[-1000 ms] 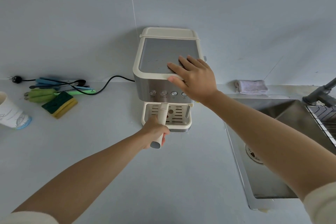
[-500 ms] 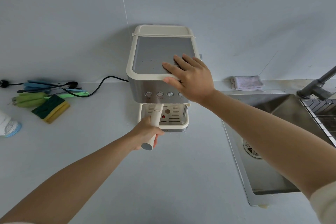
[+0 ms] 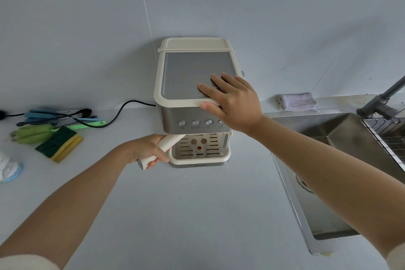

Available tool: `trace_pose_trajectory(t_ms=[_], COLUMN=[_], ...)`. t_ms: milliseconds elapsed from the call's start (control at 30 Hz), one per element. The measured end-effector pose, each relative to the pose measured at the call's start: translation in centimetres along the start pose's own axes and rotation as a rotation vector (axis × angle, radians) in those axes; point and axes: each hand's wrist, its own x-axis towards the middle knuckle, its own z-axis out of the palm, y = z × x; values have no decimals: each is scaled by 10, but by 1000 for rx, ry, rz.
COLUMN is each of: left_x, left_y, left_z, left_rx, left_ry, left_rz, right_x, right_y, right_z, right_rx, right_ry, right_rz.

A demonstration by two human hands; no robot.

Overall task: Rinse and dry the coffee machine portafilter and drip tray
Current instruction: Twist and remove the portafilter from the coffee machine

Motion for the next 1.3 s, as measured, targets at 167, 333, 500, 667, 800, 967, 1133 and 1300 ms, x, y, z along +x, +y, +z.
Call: trace_pose_trajectory(t_ms=[167, 333, 500, 667, 800, 967, 1133, 1300], left_x=[8, 20, 25, 10, -7, -31, -40, -43], left_y=[-1, -4, -23, -50, -74, -81, -68, -49], left_z=[-19, -31, -34, -16, 29, 87, 132, 165], left_rx=[97, 131, 113, 29, -113, -210, -221, -231], left_ry=[-42, -85, -87, -37, 15, 51, 125, 185], left_rz=[14, 9, -41, -73, -104, -151, -174, -174], right_x=[1, 3, 5, 6, 9, 12, 19, 5], right_y=[1, 0, 0, 0, -3, -8, -14, -10], right_z=[-3, -7, -11, -13, -16, -24, -38, -59], right_rx=[-3, 22, 50, 57, 95, 116, 91, 217], right_ry=[-40, -118, -212, -313, -352, -409, -586, -762], right_rz=[2, 18, 42, 66, 95, 129, 217, 362])
